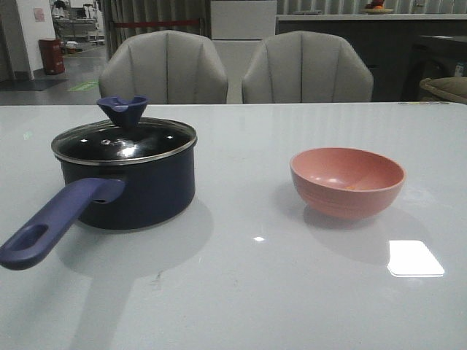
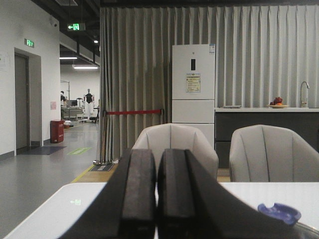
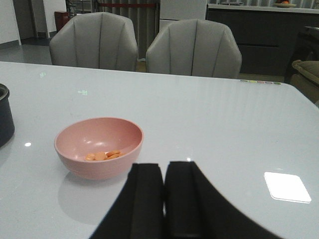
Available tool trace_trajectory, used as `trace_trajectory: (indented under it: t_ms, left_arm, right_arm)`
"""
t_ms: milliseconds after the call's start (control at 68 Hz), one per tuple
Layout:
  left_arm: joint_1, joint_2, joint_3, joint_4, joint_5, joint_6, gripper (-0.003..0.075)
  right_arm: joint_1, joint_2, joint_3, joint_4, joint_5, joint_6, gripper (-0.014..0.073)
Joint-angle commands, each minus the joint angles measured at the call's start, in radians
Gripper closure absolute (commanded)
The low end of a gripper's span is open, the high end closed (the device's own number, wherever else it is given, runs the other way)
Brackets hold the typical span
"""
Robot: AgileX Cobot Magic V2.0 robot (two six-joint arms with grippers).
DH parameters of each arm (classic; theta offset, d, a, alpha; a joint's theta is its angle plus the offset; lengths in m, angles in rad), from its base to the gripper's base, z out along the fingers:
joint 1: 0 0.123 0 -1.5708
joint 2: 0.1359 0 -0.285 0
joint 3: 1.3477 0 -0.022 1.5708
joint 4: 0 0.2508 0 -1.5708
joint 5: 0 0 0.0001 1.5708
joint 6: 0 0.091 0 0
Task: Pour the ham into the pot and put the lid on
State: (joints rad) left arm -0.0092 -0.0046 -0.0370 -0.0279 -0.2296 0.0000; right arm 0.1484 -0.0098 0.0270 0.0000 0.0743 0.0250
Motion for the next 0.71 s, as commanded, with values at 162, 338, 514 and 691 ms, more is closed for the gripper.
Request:
trace_trajectory:
  t_ms: [162,338,514,691]
  left_arm:
    - [-0.006,0.162,-0.342,-0.001,0.323,0.0,0.0607]
    - [-0.006,0.307,-0.467,-0.031,0.503,0.0,0.0607]
    - [-0.006,0.392,-0.47,-0.031,0.495,0.0,0.0607]
    - [-0.006,0.459,-0.47,-0.031,0.498,0.0,0.0604]
  right_arm:
    - [-0.007,-0.02,-0.005,0.0,-0.08,0.001,0.0432]
    - [-0.007,-0.02,-0.005,0.0,-0.08,0.001,0.0432]
    - [-0.007,-0.02,-0.005,0.0,-0.08,0.001,0.0432]
    - [-0.007,-0.02,-0.005,0.0,-0.08,0.001,0.0432]
